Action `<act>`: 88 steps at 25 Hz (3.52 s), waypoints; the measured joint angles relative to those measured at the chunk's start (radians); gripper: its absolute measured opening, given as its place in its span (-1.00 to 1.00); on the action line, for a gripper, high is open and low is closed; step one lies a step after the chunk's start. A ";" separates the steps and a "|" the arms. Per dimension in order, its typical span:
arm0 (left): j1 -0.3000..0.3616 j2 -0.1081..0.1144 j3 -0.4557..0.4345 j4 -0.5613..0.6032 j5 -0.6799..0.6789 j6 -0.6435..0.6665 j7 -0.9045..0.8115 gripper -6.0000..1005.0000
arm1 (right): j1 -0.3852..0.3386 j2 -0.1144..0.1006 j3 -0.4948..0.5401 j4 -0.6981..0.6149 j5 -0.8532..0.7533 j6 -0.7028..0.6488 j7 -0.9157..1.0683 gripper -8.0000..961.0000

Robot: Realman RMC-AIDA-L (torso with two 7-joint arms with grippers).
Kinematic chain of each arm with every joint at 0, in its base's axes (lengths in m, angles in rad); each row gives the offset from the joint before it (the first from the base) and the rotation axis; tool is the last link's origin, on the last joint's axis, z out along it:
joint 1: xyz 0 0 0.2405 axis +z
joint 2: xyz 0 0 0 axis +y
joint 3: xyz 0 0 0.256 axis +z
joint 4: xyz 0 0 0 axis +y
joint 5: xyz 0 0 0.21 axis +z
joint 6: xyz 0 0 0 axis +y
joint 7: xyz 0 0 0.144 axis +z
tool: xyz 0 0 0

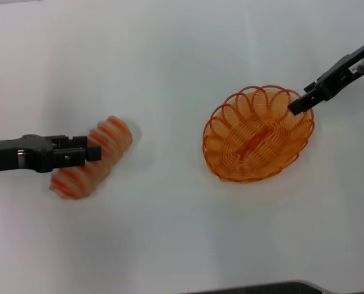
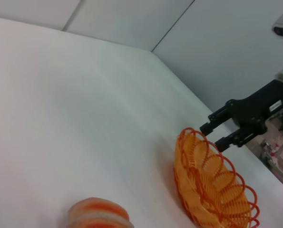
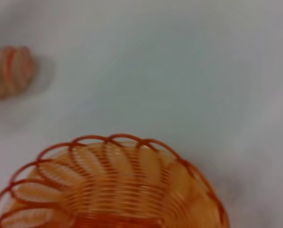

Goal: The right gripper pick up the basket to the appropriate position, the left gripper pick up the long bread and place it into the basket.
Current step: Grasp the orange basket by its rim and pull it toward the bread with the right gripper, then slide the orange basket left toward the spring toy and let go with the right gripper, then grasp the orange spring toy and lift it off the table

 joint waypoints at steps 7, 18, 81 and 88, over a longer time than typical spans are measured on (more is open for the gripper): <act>0.007 -0.003 0.000 0.000 0.000 -0.001 0.000 0.34 | -0.011 0.026 -0.017 0.003 -0.043 0.052 0.026 0.27; 0.009 -0.006 -0.001 -0.005 0.000 -0.011 0.006 0.34 | -0.017 0.037 -0.015 0.062 -0.038 0.129 0.058 0.23; 0.029 -0.004 -0.014 0.040 -0.186 -0.023 0.031 0.34 | -0.296 0.005 0.357 0.134 0.503 0.036 0.038 0.33; 0.026 -0.006 -0.008 0.059 -0.186 -0.021 0.018 0.34 | -0.345 0.006 0.376 0.118 0.952 -0.209 -0.427 0.32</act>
